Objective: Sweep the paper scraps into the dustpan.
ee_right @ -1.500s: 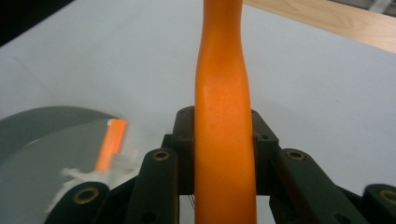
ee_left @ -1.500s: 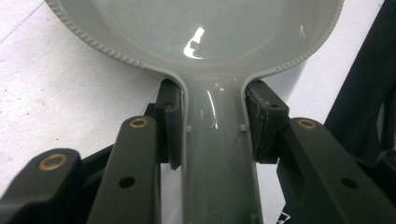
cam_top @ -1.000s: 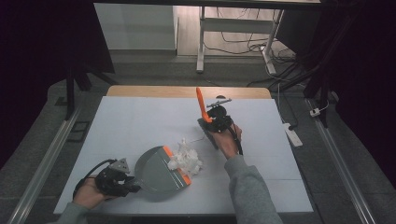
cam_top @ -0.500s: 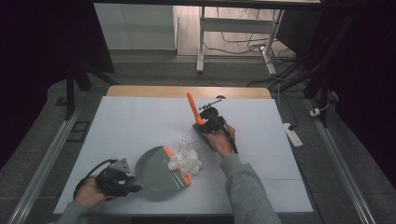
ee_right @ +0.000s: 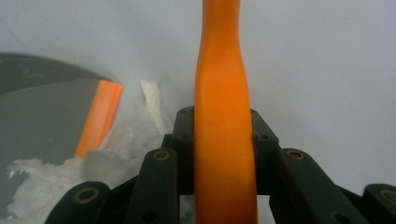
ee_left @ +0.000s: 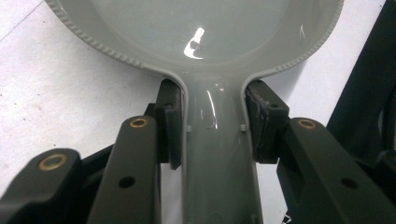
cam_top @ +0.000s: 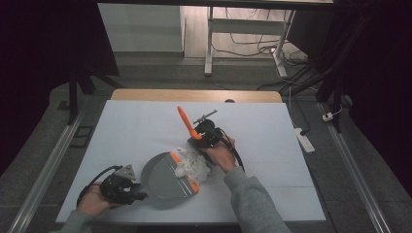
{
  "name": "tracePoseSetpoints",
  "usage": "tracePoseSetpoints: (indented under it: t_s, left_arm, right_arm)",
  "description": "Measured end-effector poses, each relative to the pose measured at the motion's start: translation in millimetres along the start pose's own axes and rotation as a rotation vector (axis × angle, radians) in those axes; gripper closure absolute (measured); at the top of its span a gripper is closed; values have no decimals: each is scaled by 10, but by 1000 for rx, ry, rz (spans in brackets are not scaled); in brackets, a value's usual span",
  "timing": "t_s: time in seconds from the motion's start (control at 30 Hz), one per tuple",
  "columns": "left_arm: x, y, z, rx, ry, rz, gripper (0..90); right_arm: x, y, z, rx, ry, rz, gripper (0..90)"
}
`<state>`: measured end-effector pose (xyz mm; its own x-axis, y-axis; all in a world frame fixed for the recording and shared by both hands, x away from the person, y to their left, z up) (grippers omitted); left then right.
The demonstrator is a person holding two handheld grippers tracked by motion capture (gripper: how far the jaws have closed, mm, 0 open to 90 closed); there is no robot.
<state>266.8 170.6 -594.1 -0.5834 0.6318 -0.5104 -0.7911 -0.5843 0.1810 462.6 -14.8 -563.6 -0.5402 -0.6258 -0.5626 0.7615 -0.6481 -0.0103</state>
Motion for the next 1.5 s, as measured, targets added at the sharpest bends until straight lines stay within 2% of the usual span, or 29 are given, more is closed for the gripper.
tracePoseSetpoints:
  t_s: [0.07,0.17,0.33,0.53,0.6,0.7,0.77,0.9,1.03,1.23,1.5]
  left_arm:
    - [-1,3,-2,-1,2,4,613]
    - [2,3,-2,1,-1,4,614]
    - [-2,7,-5,-1,2,6,613]
    - [5,3,-3,4,-1,5,613]
    - [8,-1,-2,4,-3,2,613]
    - [8,-4,-1,3,-2,0,613]
    - [11,-6,-2,4,-2,0,613]
    - [12,-10,-4,6,-1,3,613]
    - [13,-11,-2,6,0,3,613]
    - [18,-27,-2,7,3,9,613]
    - [17,-24,-6,7,4,12,613]
  right_arm:
    - [9,-58,8,-7,-5,13,701]
    - [7,-172,25,-68,11,-8,701]
    - [17,-287,24,-64,12,38,701]
    - [-2,-299,89,-84,29,36,701]
    - [-38,-258,154,-70,56,33,701]
    - [-82,-138,250,-62,96,1,701]
    - [-90,-56,289,-43,104,-11,701]
    - [-89,110,251,36,80,-8,701]
    - [-80,181,78,43,44,-33,701]
    - [-125,19,-65,14,22,-12,701]
    - [-102,-153,-86,-14,-10,28,701]
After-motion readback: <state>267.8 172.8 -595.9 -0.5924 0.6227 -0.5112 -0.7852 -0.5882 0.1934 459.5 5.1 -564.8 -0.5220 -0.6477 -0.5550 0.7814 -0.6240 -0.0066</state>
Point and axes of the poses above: each handheld gripper's, and its own axes: z roughly backward along the jaws, x roughly out of its underside, y roughly to its right, the point moved 10 cm from there along -z, roughly forward along the jaws, and after that the axes turned 1 degree about z, right-handed, at the moved point
